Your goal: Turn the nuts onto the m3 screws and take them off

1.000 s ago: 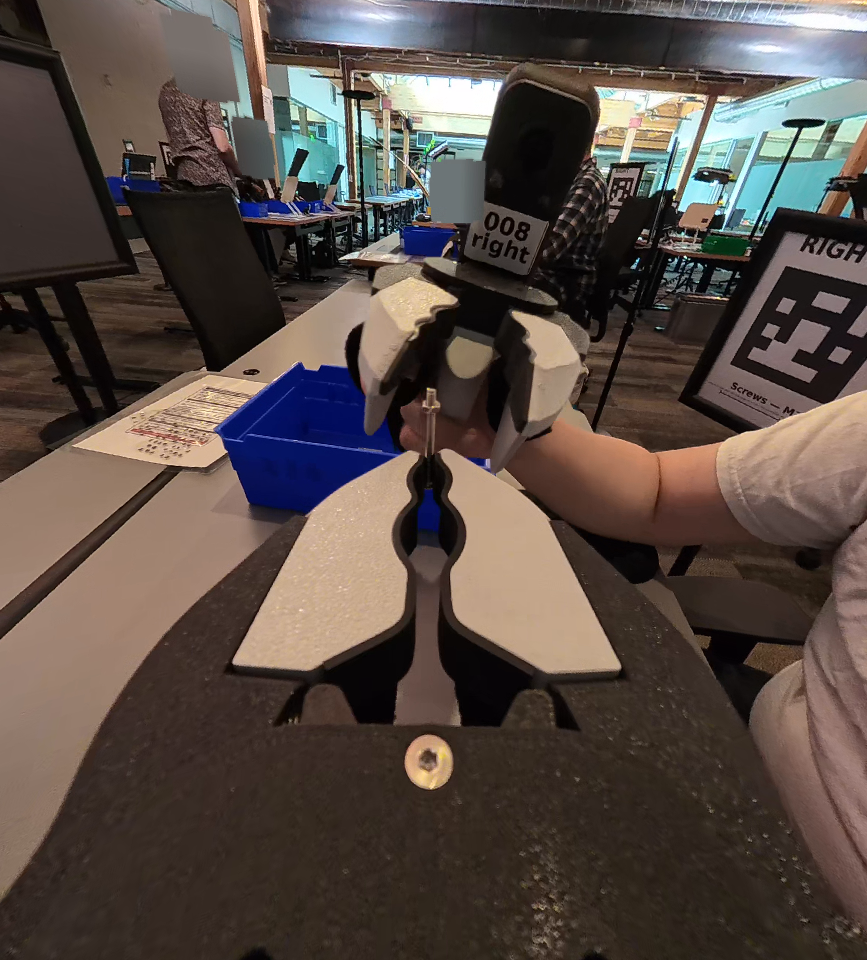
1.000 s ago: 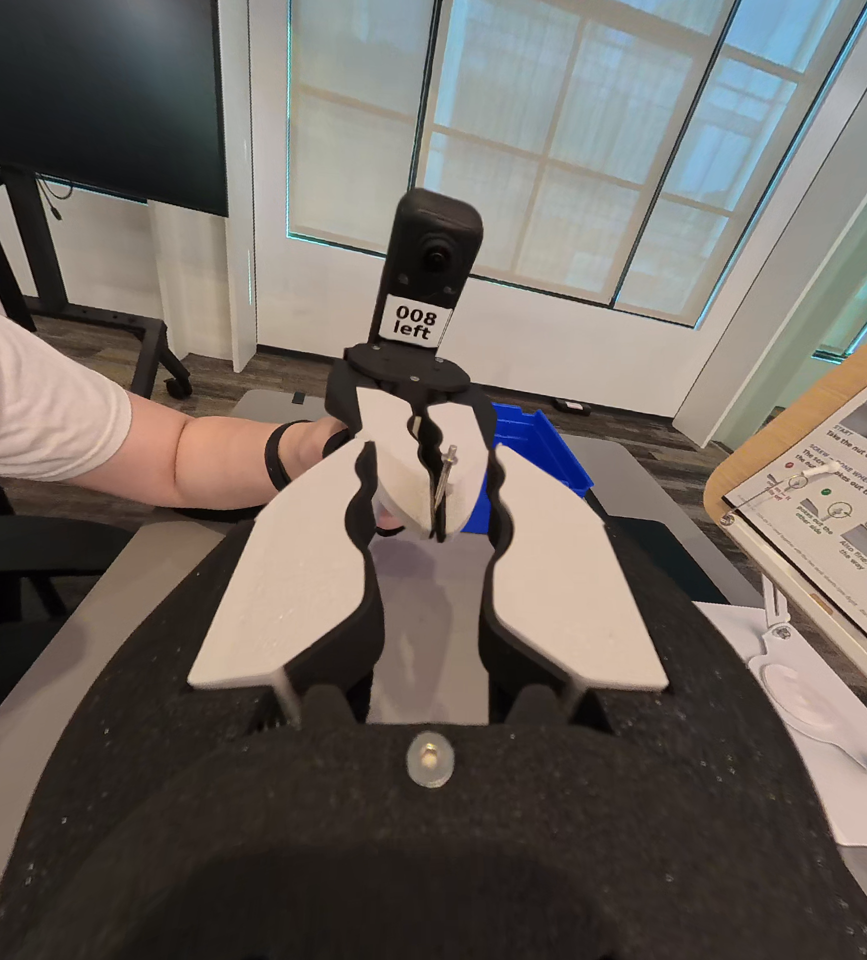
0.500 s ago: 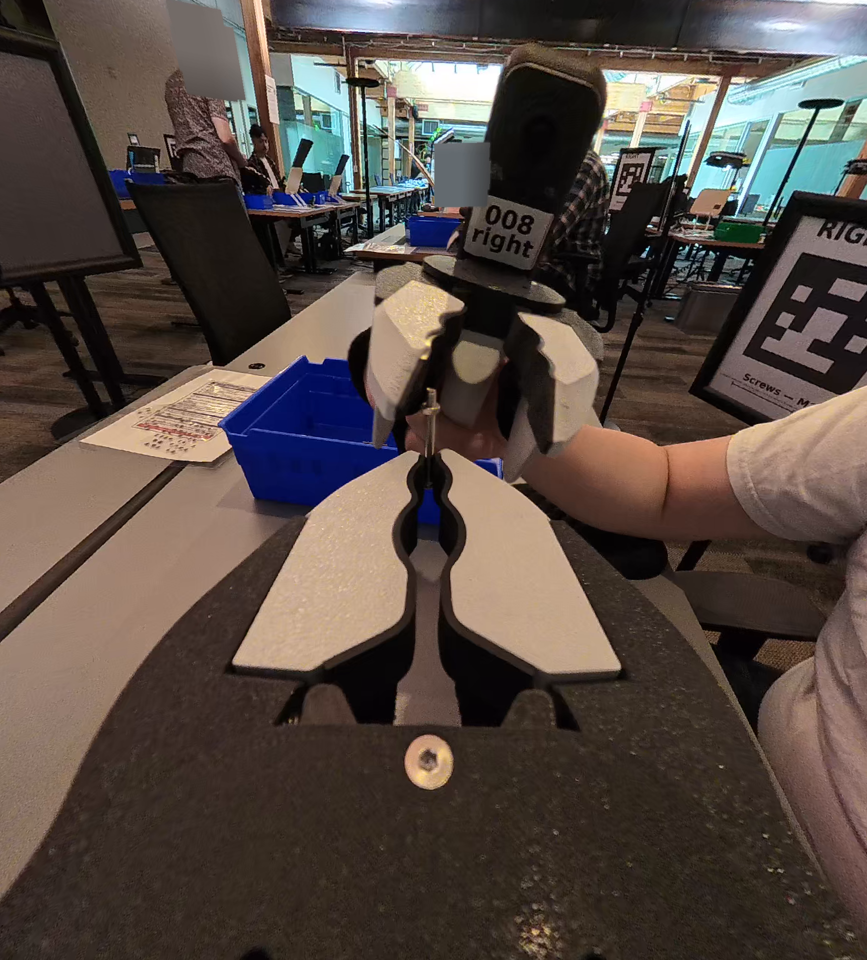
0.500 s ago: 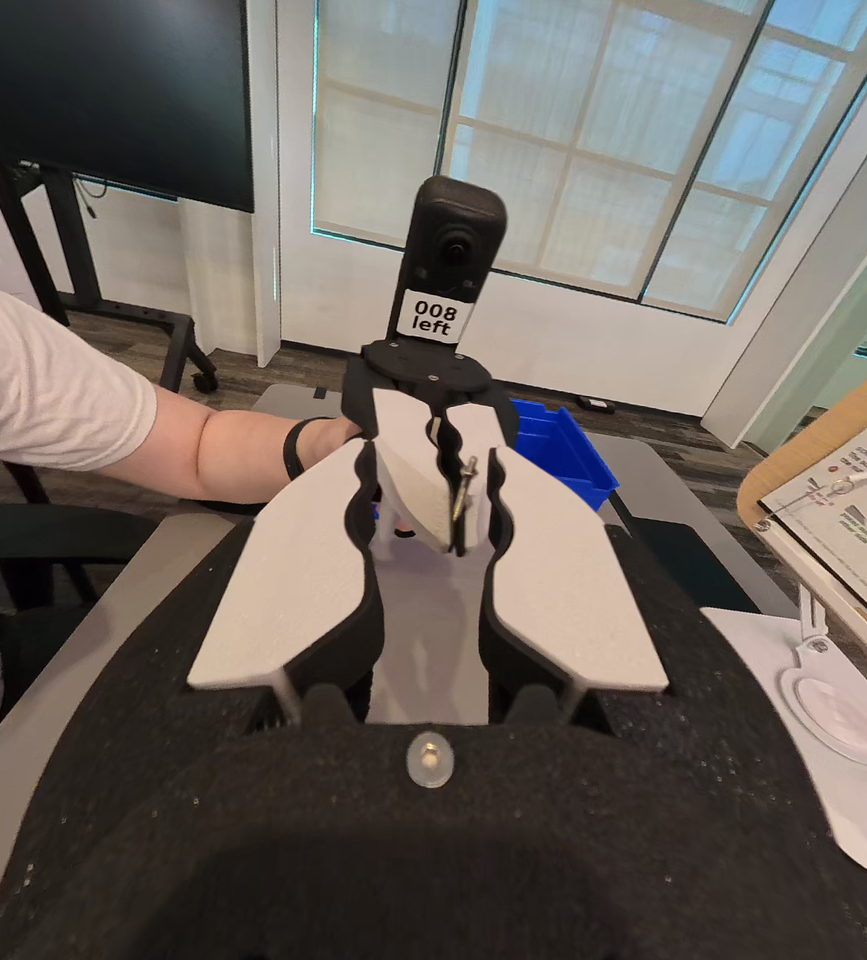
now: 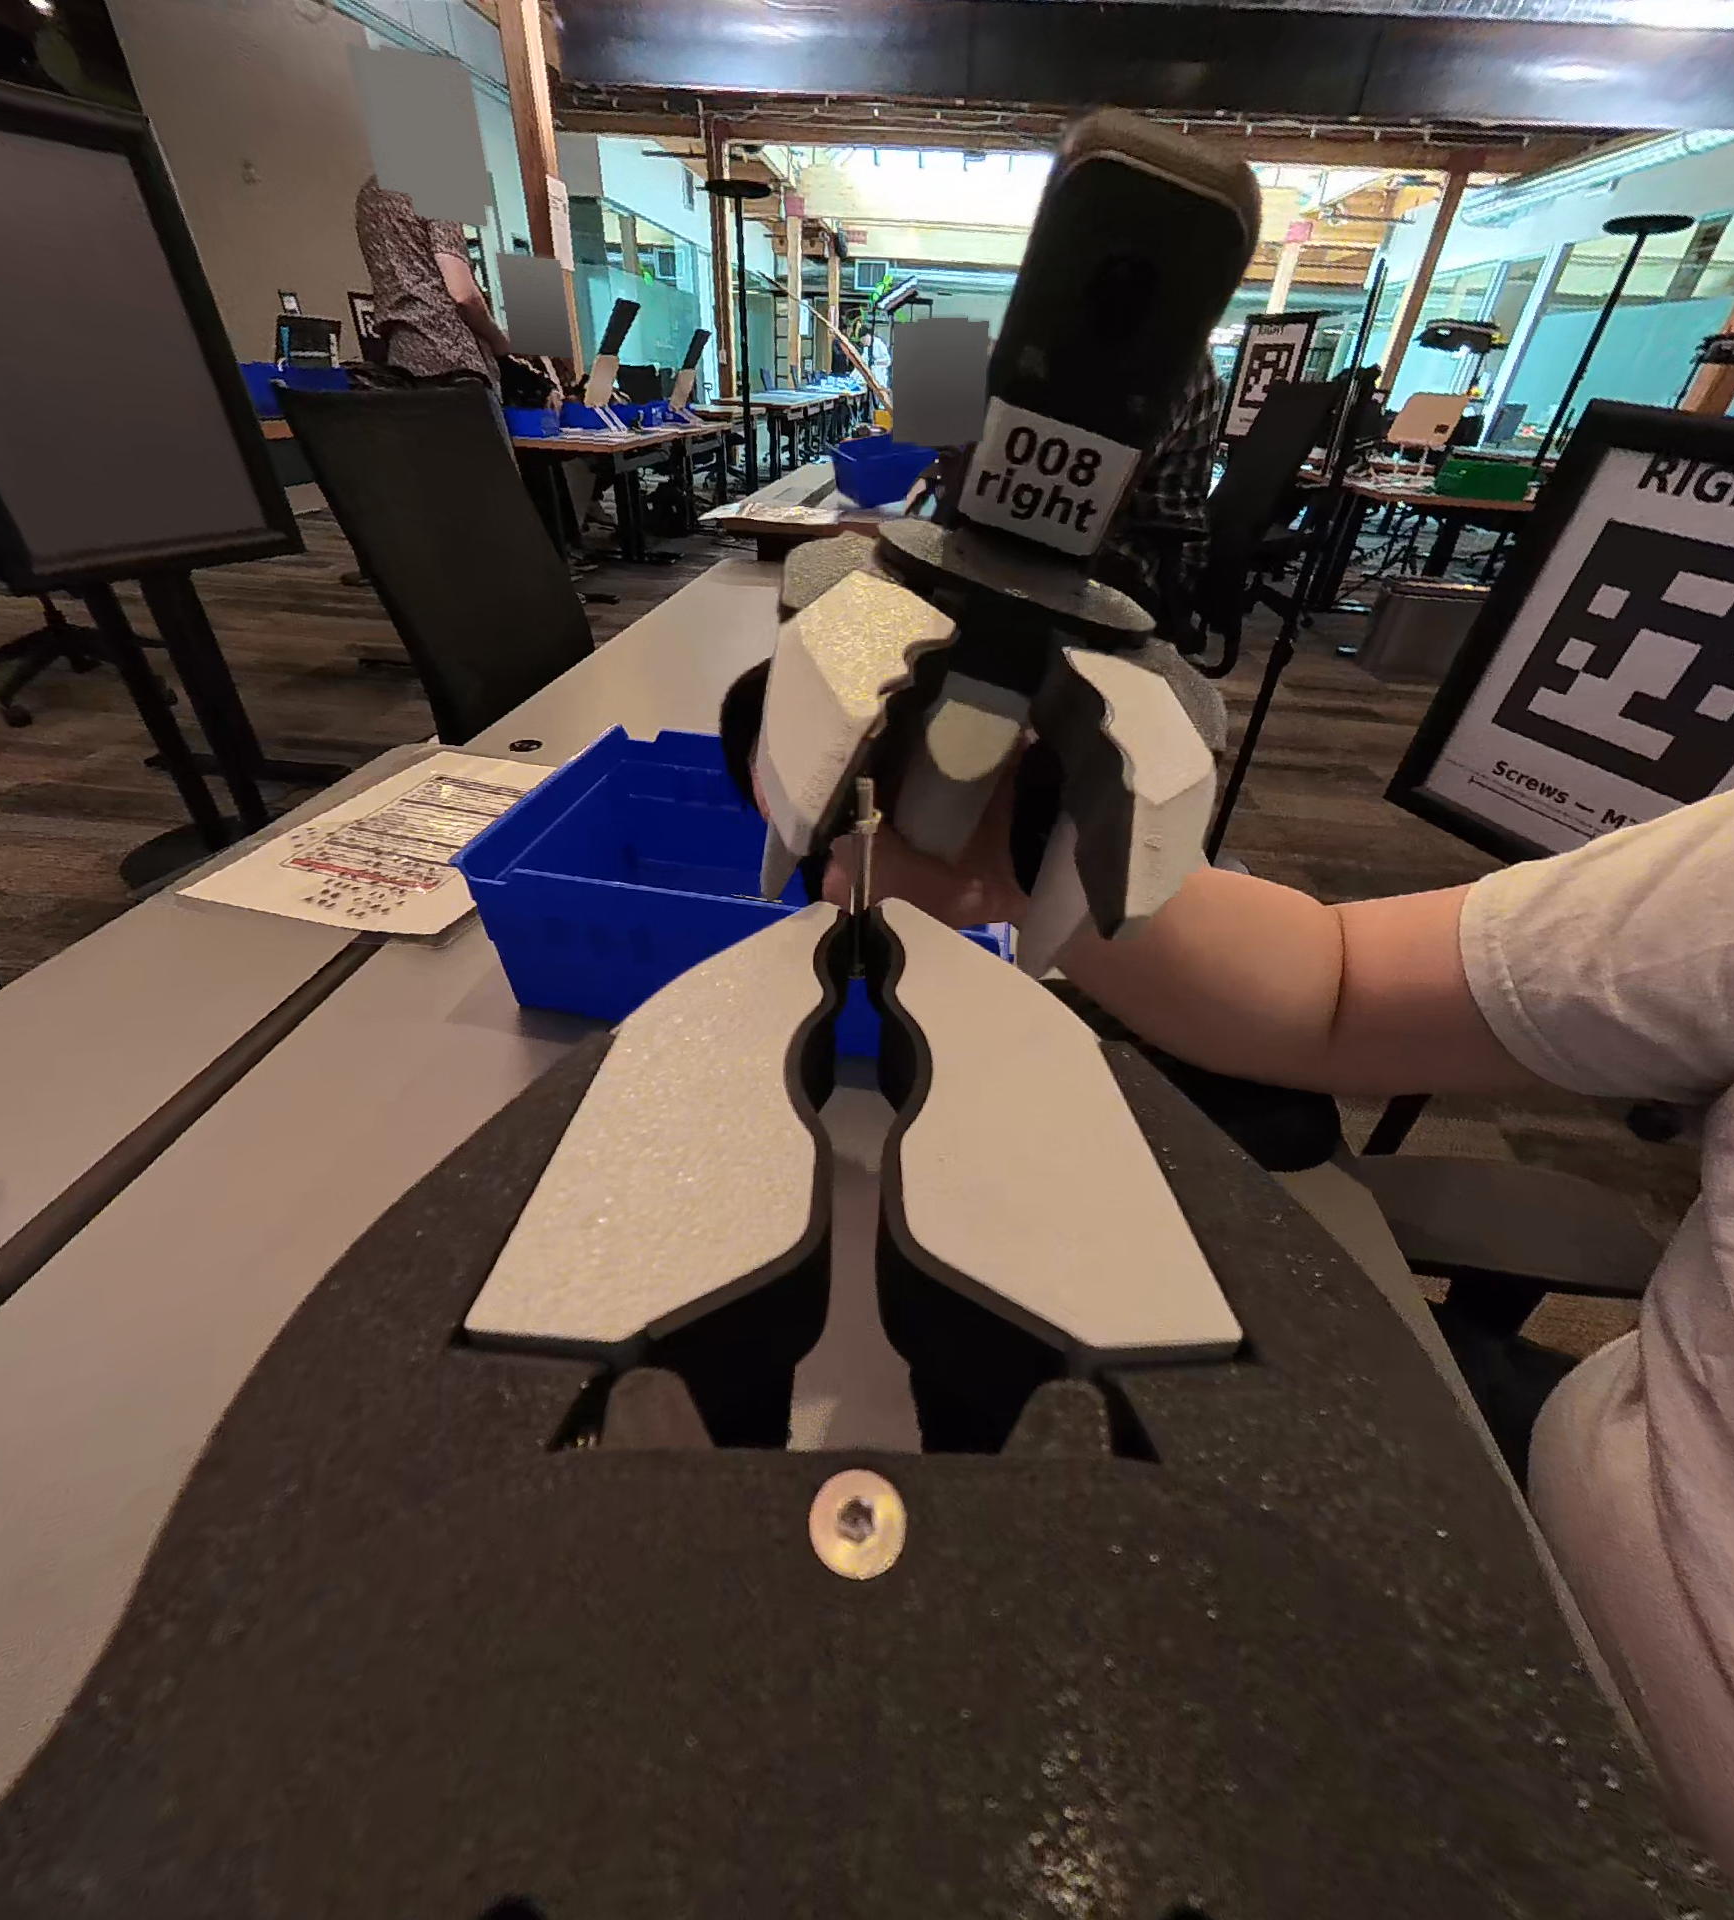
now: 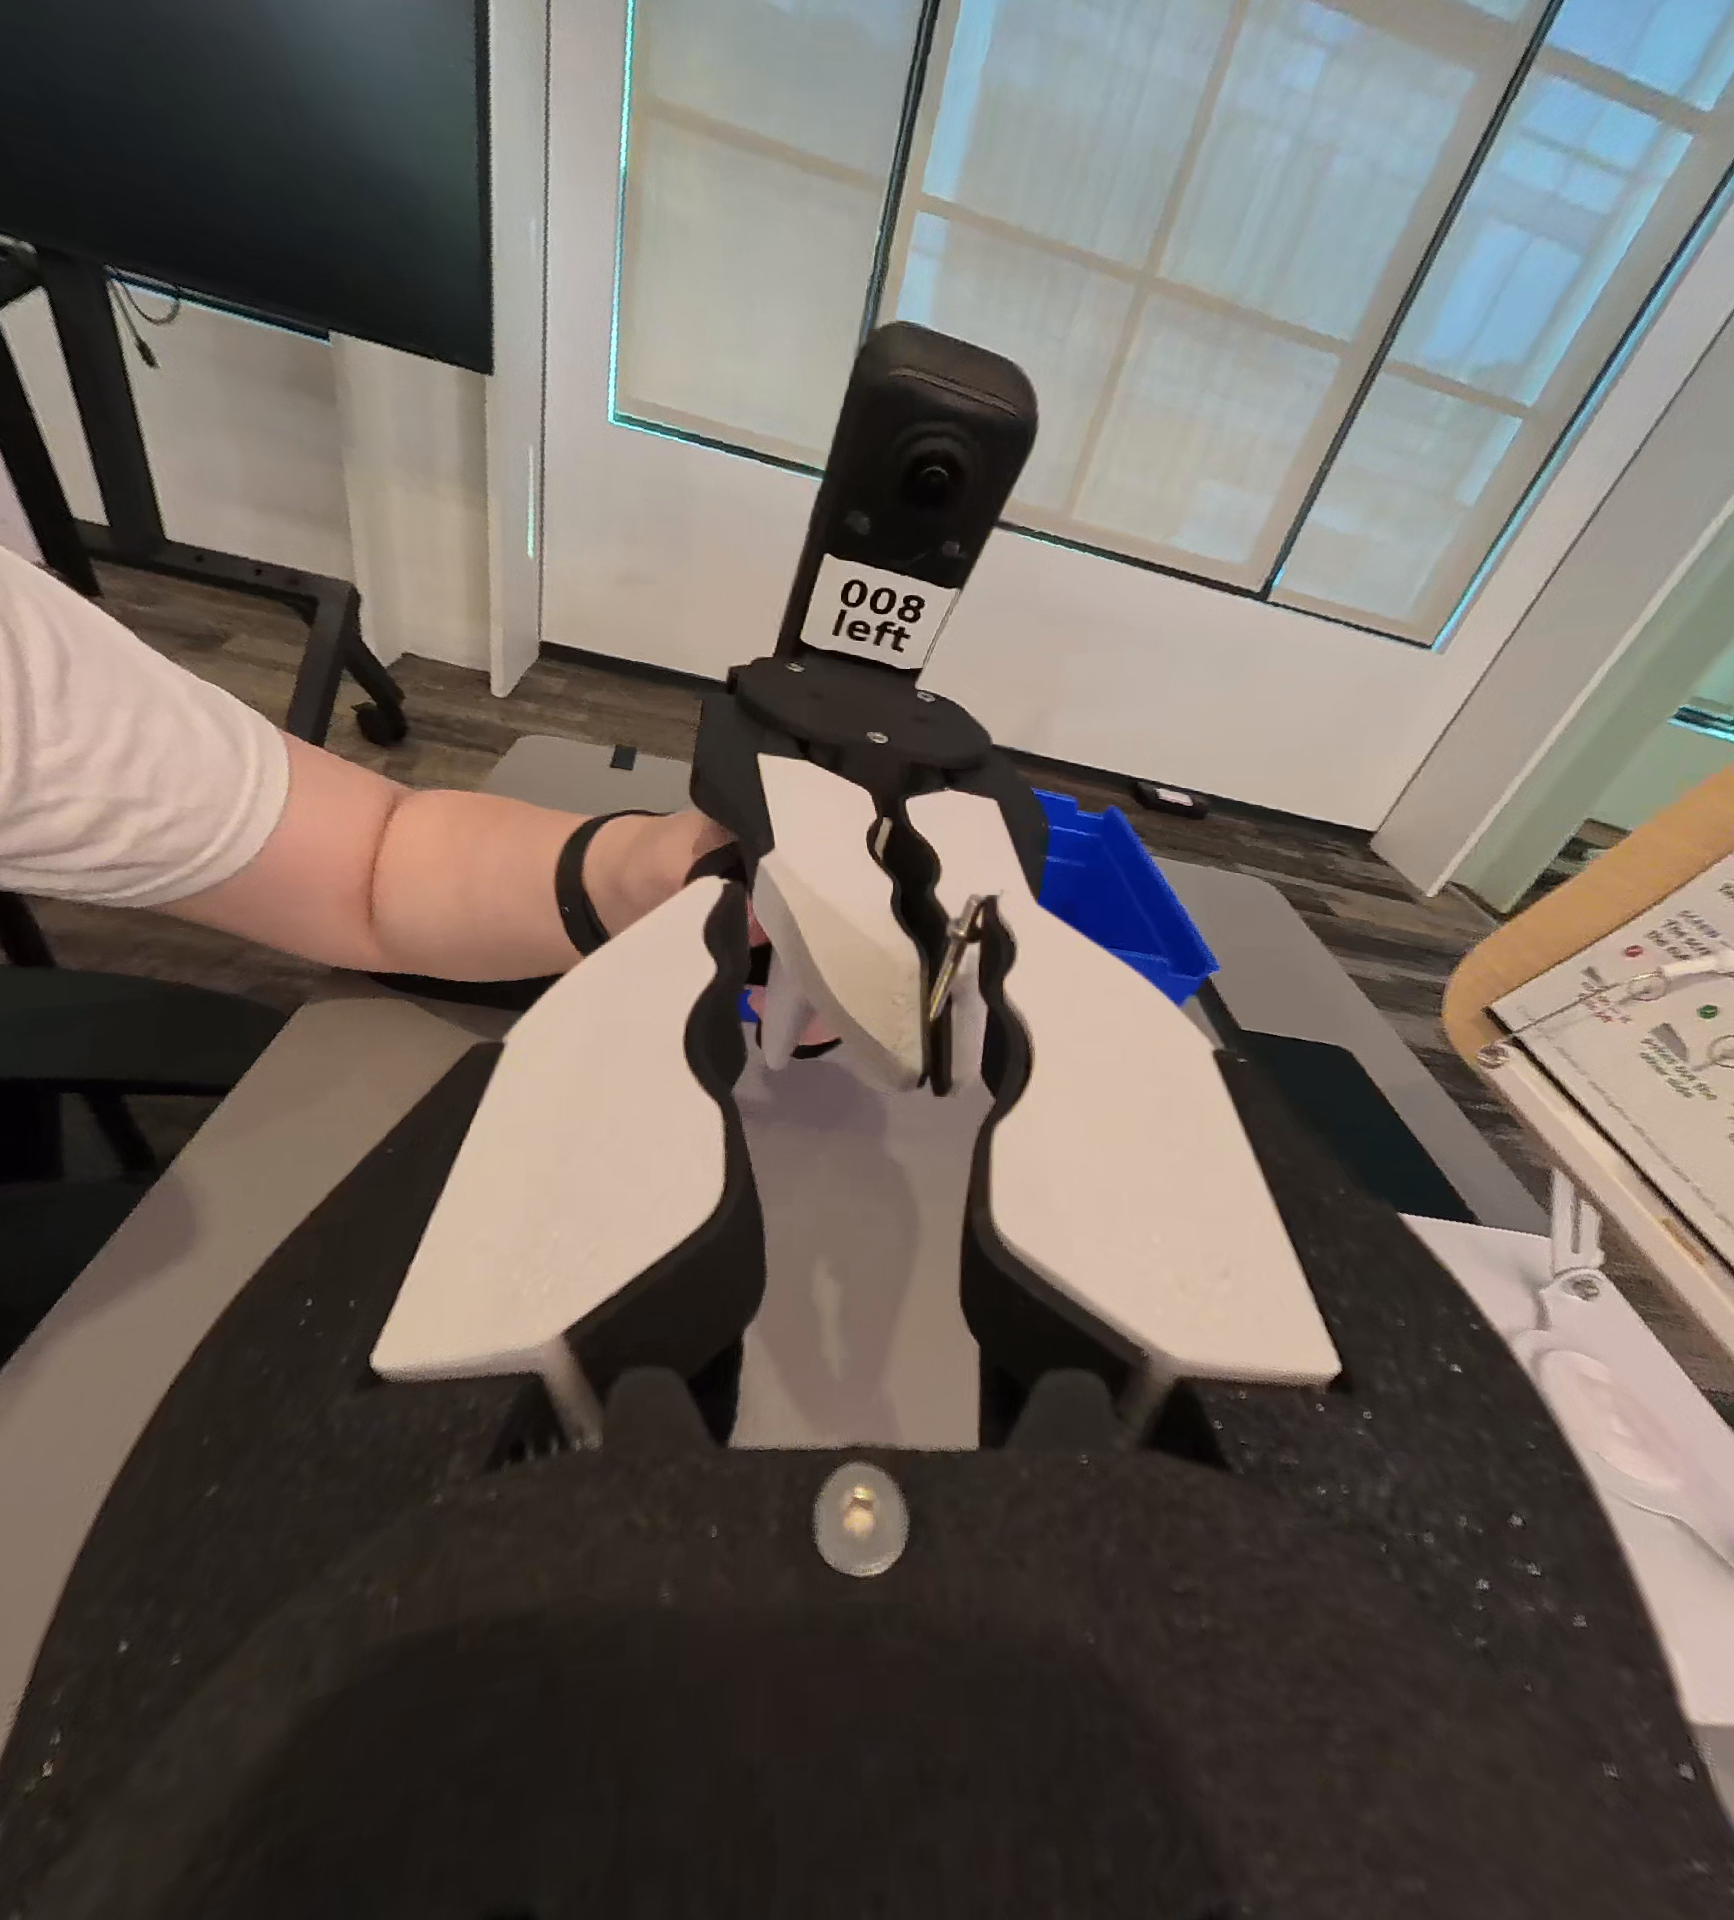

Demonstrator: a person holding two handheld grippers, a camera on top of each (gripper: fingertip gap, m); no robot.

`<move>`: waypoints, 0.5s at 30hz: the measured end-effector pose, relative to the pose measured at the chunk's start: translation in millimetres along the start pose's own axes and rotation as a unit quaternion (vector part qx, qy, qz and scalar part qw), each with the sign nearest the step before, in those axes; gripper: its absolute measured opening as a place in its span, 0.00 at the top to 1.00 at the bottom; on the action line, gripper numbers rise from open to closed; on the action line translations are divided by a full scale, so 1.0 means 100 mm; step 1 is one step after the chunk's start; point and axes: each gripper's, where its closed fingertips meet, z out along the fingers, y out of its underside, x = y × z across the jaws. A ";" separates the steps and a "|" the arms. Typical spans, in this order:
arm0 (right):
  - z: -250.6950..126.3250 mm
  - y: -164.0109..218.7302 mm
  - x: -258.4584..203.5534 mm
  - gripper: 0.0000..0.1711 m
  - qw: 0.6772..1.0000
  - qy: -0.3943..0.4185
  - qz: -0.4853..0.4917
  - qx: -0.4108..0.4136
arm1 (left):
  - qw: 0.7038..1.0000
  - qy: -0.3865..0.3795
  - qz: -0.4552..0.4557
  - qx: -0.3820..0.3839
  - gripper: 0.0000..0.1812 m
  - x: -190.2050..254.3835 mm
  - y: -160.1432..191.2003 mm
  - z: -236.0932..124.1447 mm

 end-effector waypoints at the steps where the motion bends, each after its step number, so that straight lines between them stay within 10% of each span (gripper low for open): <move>1: -0.02 -0.01 0.02 0.76 1.000 0.007 -0.006 0.000 | 1.000 -0.002 -0.002 0.004 0.99 -0.02 -0.02 -0.02; 15: -0.05 -0.01 0.05 0.77 1.000 0.004 0.004 0.003 | 1.000 -0.017 0.002 0.007 0.99 -0.06 -0.04 -0.05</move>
